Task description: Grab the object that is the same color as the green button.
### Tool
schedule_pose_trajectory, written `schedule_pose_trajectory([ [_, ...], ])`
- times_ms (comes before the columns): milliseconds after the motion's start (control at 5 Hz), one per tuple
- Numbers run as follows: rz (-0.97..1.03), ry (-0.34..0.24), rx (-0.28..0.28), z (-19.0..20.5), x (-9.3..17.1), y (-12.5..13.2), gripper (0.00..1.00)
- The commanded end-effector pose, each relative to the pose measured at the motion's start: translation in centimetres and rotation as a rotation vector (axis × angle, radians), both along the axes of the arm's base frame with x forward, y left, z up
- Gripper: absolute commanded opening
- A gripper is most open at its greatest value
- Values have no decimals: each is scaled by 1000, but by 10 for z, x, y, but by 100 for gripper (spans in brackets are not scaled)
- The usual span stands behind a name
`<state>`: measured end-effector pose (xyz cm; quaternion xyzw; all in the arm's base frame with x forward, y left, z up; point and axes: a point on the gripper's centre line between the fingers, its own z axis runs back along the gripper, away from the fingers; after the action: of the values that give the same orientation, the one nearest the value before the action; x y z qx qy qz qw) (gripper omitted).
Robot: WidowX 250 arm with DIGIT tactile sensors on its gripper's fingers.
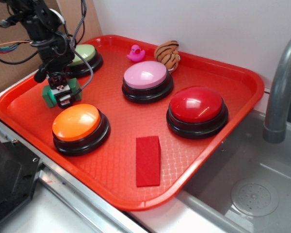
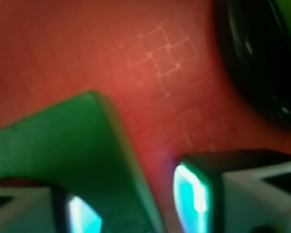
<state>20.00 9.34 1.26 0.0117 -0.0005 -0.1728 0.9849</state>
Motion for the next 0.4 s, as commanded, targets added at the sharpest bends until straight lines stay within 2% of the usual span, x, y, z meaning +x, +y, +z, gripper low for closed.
schedule_pose_trajectory([
  [0, 188, 56, 170, 88, -18, -5, 0],
  [200, 326, 69, 233, 137, -23, -28, 0],
])
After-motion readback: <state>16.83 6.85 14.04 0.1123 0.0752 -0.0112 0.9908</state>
